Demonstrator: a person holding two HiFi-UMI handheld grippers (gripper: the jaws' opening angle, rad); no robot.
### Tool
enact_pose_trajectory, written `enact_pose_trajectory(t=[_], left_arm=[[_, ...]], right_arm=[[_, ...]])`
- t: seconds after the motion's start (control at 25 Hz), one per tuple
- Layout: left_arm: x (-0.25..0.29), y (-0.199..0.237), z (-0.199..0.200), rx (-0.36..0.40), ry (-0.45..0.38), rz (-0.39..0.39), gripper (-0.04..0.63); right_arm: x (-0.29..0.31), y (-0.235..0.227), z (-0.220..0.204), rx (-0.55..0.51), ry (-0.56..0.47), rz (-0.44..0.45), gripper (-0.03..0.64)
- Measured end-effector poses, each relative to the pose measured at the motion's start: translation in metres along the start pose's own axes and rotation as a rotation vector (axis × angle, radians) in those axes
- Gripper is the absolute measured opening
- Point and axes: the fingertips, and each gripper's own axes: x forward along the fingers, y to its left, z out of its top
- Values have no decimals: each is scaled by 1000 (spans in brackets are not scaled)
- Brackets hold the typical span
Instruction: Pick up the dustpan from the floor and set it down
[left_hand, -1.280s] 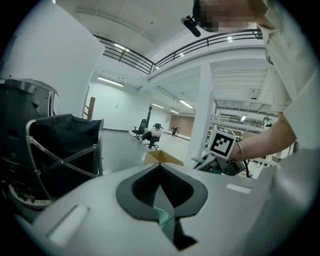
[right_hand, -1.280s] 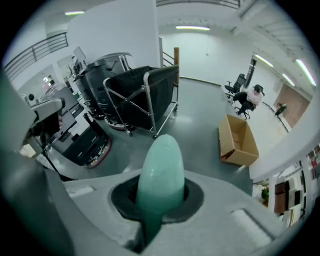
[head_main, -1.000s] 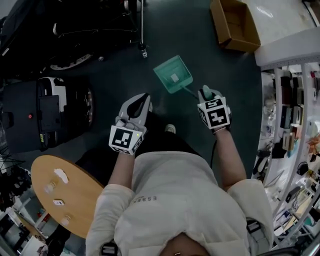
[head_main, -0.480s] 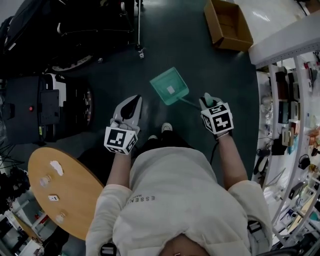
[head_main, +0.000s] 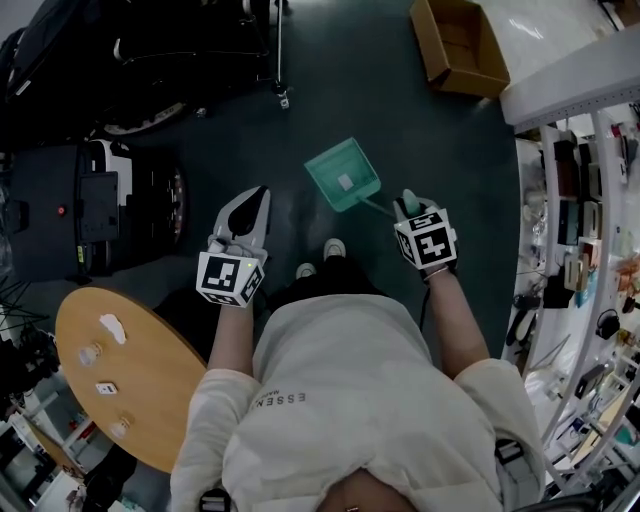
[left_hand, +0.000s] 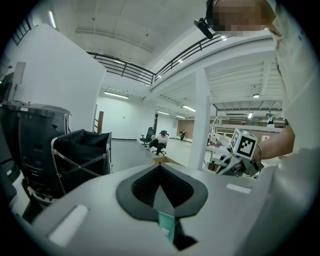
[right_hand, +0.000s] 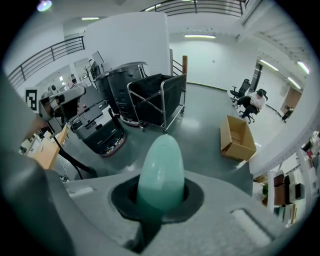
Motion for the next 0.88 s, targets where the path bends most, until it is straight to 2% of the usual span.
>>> enact_pose_trajectory(t=[0.2, 0.48, 0.72, 0.88], left_arm=[[14, 13, -8, 9, 18, 0, 17], [45, 53, -3, 7, 2, 26, 17], [77, 98, -13, -56, -5, 32, 17], [109, 139, -13, -65, -11, 41, 17]], right_arm=[[21, -10, 10, 48, -11, 7, -8], [63, -24, 56, 93, -18, 6, -8], [121, -28, 99, 183, -15, -23, -8], [174, -35, 126, 237, 17, -47, -8]])
